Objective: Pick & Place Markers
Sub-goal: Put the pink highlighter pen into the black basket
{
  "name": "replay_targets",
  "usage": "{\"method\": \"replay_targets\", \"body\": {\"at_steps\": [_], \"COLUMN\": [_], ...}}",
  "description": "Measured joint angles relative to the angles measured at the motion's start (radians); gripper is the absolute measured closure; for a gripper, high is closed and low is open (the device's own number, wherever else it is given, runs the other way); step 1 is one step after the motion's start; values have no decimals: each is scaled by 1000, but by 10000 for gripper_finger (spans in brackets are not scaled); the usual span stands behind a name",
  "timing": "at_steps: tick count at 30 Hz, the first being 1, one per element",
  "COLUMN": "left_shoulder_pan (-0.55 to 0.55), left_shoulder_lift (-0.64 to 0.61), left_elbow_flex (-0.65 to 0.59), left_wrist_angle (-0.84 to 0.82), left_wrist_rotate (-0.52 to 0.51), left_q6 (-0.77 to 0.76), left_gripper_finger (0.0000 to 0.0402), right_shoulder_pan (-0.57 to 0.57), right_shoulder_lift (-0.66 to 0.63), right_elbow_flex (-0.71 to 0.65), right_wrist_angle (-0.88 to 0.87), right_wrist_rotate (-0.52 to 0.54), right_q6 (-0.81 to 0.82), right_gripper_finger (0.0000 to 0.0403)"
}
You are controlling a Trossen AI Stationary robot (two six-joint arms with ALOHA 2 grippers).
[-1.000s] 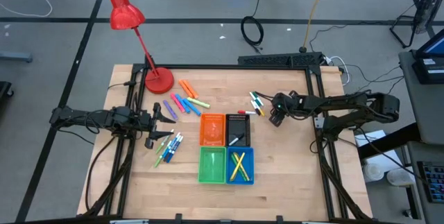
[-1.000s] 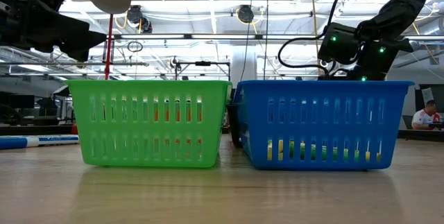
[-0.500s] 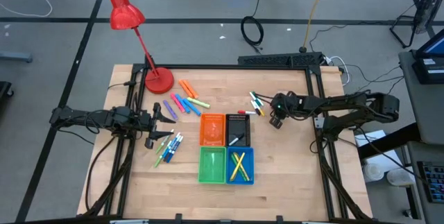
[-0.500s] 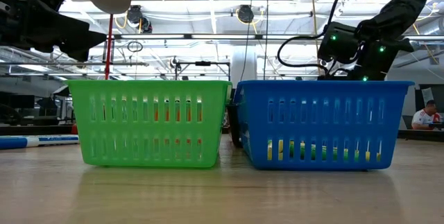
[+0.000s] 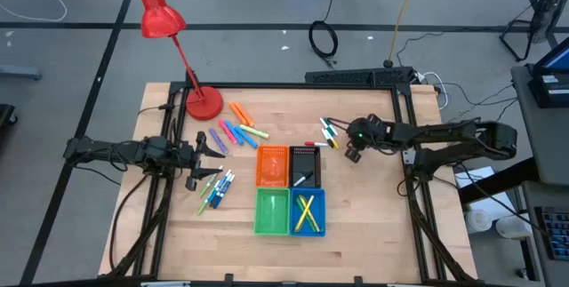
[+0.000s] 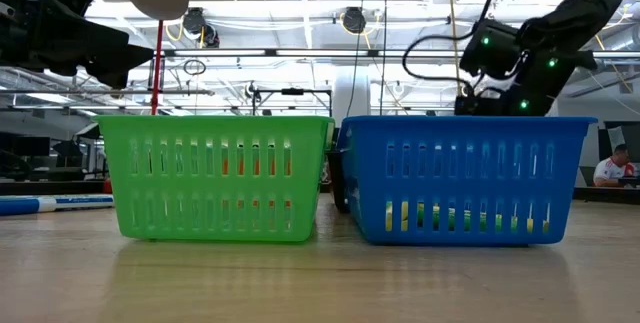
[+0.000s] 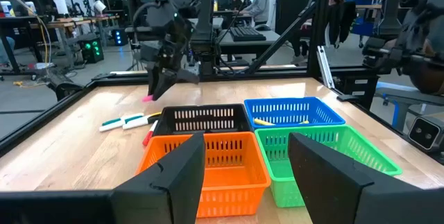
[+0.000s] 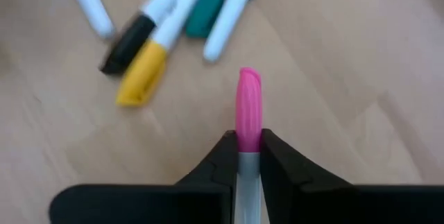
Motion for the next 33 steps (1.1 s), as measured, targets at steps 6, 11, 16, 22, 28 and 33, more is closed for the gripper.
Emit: {"method": "replay_targets", "body": {"at_steps": [6,11,16,22,28,33], "left_shoulder_pan": [0,0,0,0,0,0], "left_shoulder_lift": [0,0,0,0,0,0], "left_elbow_flex": [0,0,0,0,0,0], "left_wrist_angle": [0,0,0,0,0,0], "left_wrist_rotate": [0,0,0,0,0,0], "left_q6": [0,0,0,0,0,0], "left_gripper_finger": [190,190,190,190,190,190], "right_shoulder_pan": [47,109,168,229,301,343], "right_shoulder_lift": [-63,-82,-82,-82,-40,36], "right_elbow_flex": [1,1,2,2,3,3], "right_wrist_angle": [80,165,248,378,537,666], "right_wrist_rotate": [-93,-210,-269,-368,-440,-444], "right_q6": [0,-20,-25,-18,-22,-46], "right_gripper_finger": [367,373,366,374,367,373]}}
